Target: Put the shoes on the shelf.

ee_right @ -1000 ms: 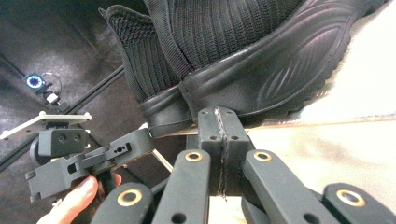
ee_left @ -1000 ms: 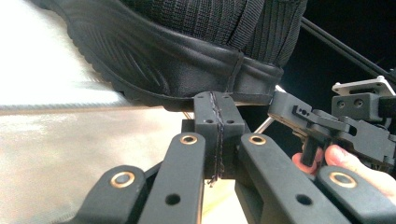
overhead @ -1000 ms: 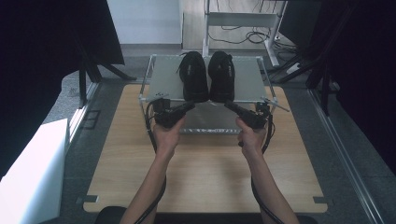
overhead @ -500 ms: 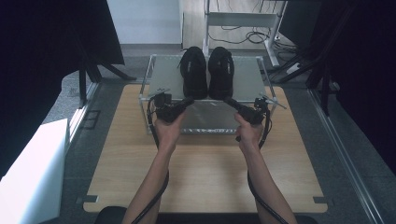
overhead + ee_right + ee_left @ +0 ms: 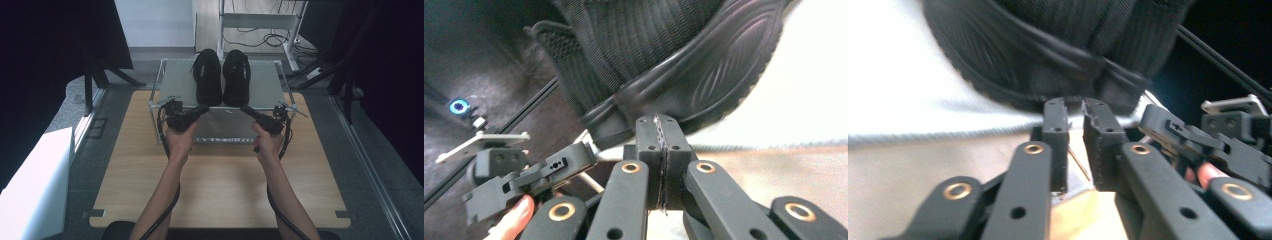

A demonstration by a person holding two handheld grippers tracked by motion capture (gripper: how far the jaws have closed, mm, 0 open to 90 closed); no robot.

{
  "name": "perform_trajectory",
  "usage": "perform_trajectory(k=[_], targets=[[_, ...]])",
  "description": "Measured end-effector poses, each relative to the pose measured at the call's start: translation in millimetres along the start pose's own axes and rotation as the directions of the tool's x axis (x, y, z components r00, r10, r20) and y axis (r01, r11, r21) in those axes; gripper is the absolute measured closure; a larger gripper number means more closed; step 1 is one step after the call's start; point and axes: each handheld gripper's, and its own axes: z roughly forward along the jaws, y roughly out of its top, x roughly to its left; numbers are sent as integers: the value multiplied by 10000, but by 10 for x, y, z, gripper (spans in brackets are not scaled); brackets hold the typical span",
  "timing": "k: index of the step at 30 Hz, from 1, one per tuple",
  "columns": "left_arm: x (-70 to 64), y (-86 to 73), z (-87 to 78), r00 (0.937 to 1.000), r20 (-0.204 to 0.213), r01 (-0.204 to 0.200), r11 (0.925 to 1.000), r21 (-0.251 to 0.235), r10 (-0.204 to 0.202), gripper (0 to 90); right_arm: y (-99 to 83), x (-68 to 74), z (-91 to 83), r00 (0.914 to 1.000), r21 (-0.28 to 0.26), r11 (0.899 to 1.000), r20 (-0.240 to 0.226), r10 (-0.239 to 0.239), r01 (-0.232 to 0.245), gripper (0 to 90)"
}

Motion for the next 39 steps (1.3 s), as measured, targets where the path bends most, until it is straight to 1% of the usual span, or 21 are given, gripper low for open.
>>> perform_trajectory(k=[3, 11, 12, 17, 21, 22, 23, 24, 25, 26, 27, 29, 30, 31, 32, 33, 34, 36, 37, 38, 39], targets=[[13, -84, -74, 9999, 80, -149, 9999, 59, 149, 630, -25, 12, -104, 9997, 146, 9996, -146, -219, 222, 834], [-44, -170, -168, 9967, -186, -784, 9959, 459, 793, 399, -79, 19, -251, 9981, 352, 9975, -121, -606, 610, 644], [-55, -181, -175, 9955, -243, -900, 9946, 526, 913, 399, -87, 18, -262, 9980, 393, 9972, -109, -630, 634, 617], [-118, -253, -226, 9895, -467, -1334, 9883, 745, 1371, 285, -180, 30, -334, 9887, 798, 9858, 141, -1490, 1475, 499], [-135, -271, -265, 9855, -632, -1523, 9849, 825, 1577, 238, -221, 59, -375, 9774, 1068, 9723, 152, -2107, 2079, 430], [-144, -279, -280, 9840, -681, -1591, 9838, 821, 1648, 238, -221, 59, -375, 9774, 1068, 9723, 152, -2107, 2079, 430], [-164, -296, -308, 9791, -875, -1765, 9808, 828, 1835, 205, -235, 78, -400, 9730, 1178, 9666, 110, -2304, 2276, 398], [-164, -296, -308, 9791, -875, -1765, 9808, 828, 1835, 198, -235, 78, -400, 9730, 1178, 9666, 110, -2304, 2276, 398], [-179, -315, -328, 9737, -1034, -1937, 9767, 922, 2029, 184, -249, 99, -424, 9654, 1354, 9576, 233, -2597, 2543, 372], [-179, -315, -328, 9737, -1034, -1937, 9767, 922, 2029, 169, -249, 99, -424, 9654, 1354, 9576, 233, -2597, 2543, 372], [-194, -339, -347, 9689, -1135, -2080, 9723, 1068, 2198, 158, -263, 119, -447, 9568, 1453, 9484, 317, -2890, 2817, 349], [-201, -351, -354, 9664, -1182, -2155, 9700, 1126, 2284, 153, -268, 123, -453, 9541, 1482, 9456, 335, -2976, 2897, 334], [-211, -366, -363, 9626, -1225, -2273, 9664, 1202, 2416, 142, -281, 136, -478, 9469, 1621, 9369, 373, -3194, 3097, 309], [-219, -376, -368, 9597, -1279, -2349, 9640, 1250, 2504, 142, -281, 136, -478, 9469, 1621, 9369, 373, -3194, 3097, 309], [-230, -387, -375, 9561, -1349, -2428, 9611, 1316, 2600, 139, -297, 151, -493, 9387, 1712, 9284, 444, -3418, 3299, 284], [-235, -396, -383, 9529, -1387, -2511, 9582, 1373, 2696, 139, -297, 151, -493, 9387, 1712, 9284, 444, -3418, 3299, 284], [-242, -405, -393, 9502, -1433, -2570, 9559, 1422, 2768, 125, -315, 164, -511, 9303, 1886, 9182, 509, -3633, 3483, 262], [-253, -423, -413, 9436, -1557, -2700, 9514, 1481, 2920, 113, -324, 169, -522, 9287, 1962, 9154, 498, -3674, 3516, 245], [-266, -447, -439, 9340, -1696, -2888, 9439, 1604, 3146, 93, -341, 173, -547, 9234, 2141, 9071, 496, -3807, 3624, 237], [-268, -458, -450, 9299, -1776, -2947, 9413, 1647, 3222, 78, -348, 175, -558, 9200, 2212, 9027, 508, -3886, 3691, 224], [-268, -458, -450, 9299, -1776, -2947, 9413, 1647, 3222, 64, -356, 176, -570, 9166, 2292, 8985, 550, -3961, 3745, 208]])
